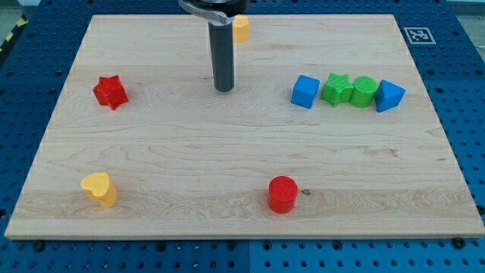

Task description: Point at the red star

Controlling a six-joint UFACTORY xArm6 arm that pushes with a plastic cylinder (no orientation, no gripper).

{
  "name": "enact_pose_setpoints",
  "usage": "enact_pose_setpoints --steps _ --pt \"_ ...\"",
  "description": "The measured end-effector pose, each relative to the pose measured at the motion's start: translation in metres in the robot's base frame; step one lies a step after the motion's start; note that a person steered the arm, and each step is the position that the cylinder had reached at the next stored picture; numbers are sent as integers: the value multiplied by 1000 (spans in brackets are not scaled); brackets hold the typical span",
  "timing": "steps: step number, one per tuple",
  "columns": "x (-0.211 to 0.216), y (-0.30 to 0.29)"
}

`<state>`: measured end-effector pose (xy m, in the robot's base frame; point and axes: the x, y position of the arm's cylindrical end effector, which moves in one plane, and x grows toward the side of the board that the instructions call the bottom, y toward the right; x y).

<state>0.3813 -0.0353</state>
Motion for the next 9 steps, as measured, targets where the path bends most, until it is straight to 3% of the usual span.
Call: enact_pose_setpoints --steps 3,5,7,9 --pt "-2 -6" --pt "1 -43" --pt "-60 -87" --pt "-101 -204"
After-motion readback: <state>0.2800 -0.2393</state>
